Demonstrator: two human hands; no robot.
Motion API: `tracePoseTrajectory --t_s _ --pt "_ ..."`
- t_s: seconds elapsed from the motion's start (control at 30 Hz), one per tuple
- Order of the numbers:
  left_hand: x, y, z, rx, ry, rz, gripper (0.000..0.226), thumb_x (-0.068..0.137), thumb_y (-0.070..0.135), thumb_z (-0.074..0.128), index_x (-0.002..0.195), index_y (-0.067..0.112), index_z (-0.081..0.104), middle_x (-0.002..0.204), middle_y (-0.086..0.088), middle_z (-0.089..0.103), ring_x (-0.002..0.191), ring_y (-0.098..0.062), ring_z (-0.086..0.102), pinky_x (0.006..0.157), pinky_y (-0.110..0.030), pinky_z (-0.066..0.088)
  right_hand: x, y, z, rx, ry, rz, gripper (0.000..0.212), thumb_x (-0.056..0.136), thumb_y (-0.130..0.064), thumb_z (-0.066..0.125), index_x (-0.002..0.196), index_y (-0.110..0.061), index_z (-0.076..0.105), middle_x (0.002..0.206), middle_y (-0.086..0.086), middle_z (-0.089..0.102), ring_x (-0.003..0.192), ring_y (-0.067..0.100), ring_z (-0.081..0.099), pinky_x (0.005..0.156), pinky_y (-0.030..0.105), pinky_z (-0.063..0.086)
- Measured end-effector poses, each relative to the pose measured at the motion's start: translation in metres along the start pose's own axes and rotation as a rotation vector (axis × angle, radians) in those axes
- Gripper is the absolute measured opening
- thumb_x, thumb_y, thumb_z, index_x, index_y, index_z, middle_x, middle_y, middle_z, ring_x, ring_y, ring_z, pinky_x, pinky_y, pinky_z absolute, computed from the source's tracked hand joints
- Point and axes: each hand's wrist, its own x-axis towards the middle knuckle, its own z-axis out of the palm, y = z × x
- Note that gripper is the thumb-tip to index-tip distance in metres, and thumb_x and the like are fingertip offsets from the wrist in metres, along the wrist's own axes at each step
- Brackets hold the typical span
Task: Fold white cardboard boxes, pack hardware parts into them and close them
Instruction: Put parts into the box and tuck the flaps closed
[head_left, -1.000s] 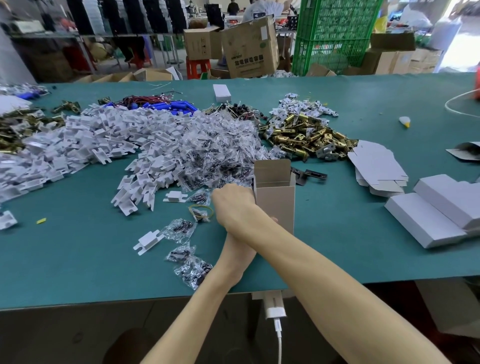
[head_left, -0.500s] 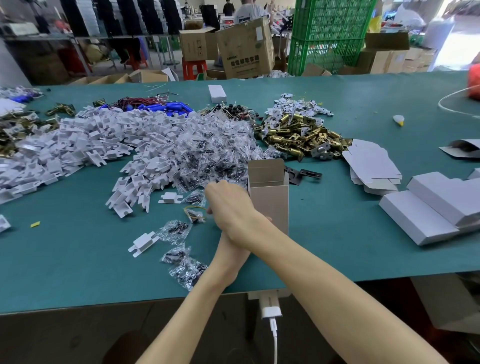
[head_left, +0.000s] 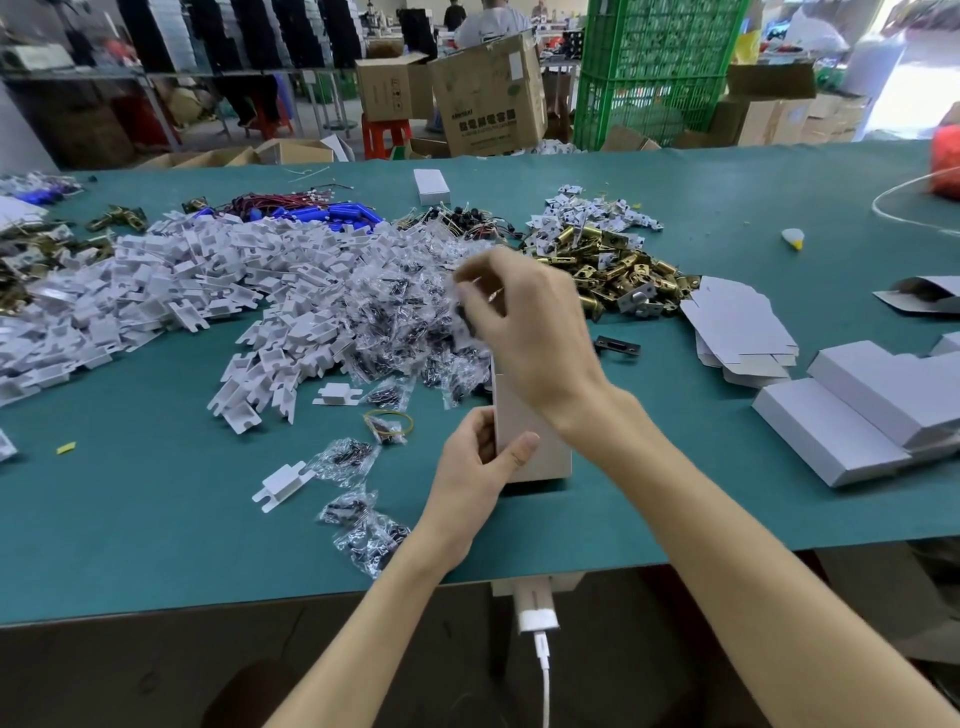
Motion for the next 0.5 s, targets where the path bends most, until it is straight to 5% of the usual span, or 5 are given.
tracePoseTrajectory --t_s 0.17,0.5 --pt "-0.001 0.001 0.002 -0.063 0.004 -0.013 0.031 0.093 0.017 0.076 0.12 0.013 0.062 0.114 0.001 0.077 0.109 -0.014 0.072 0.093 -0.03 0.058 0.009 0.028 -0.033 -0.054 -0.016 0.118 0.005 0.092 -0.017 0.074 0.095 -0.014 0.077 0.084 -0.008 0.072 0.076 0.001 0.066 0.073 0.013 0.052" --pt "-0.001 0.002 0.001 -0.079 0.007 -0.002 0.033 0.091 0.02 0.076 0.121 0.014 0.062 0.114 0.003 0.077 0.108 -0.013 0.072 0.088 -0.026 0.057 -0.006 0.053 -0.036 -0.252 -0.128 0.14 0.008 0.092 -0.02 0.072 0.092 -0.013 0.075 0.083 0.002 0.075 0.082 0.021 0.068 0.08 0.043 0.055"
